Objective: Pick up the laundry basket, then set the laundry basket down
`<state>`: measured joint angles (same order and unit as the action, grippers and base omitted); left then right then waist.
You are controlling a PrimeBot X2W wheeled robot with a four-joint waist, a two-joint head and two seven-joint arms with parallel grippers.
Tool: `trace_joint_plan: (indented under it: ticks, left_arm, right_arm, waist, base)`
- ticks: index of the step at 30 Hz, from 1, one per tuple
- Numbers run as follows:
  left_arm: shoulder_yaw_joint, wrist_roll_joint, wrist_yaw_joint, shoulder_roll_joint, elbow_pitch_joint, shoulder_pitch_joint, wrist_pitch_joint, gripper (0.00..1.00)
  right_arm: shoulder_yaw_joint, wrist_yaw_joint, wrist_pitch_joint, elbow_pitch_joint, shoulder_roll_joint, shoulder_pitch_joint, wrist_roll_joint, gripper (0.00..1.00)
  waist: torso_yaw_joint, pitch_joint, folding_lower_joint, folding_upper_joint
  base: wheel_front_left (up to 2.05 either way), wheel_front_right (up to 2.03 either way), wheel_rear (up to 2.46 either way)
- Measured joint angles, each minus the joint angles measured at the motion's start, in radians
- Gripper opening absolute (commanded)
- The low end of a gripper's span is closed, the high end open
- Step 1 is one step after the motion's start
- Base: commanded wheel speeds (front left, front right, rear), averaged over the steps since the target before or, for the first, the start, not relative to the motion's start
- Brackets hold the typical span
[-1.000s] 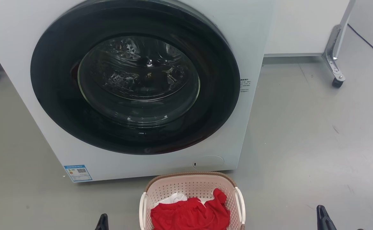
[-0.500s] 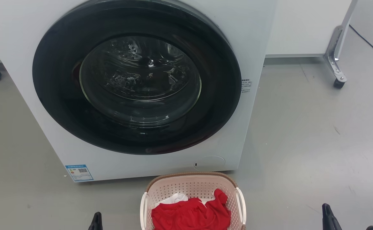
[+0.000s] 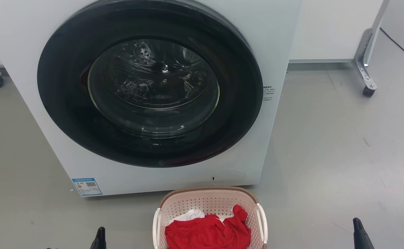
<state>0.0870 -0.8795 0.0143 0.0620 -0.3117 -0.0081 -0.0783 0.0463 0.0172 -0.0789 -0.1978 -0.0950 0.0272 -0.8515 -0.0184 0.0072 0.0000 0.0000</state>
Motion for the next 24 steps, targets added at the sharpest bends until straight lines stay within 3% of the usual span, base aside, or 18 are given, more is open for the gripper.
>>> trace_joint_plan:
  ticks: [24]
  left_arm:
    - [-0.082,-0.327,-0.063,-0.008,0.003,-0.031,0.088,0.0]
  right_arm:
    - [-0.083,-0.062,0.088,-0.047,0.025,-0.049,-0.347,0.0]
  waist:
    - [0.009,-0.003,0.0001,0.0]
  base:
    - [0.0,0.0,0.0]
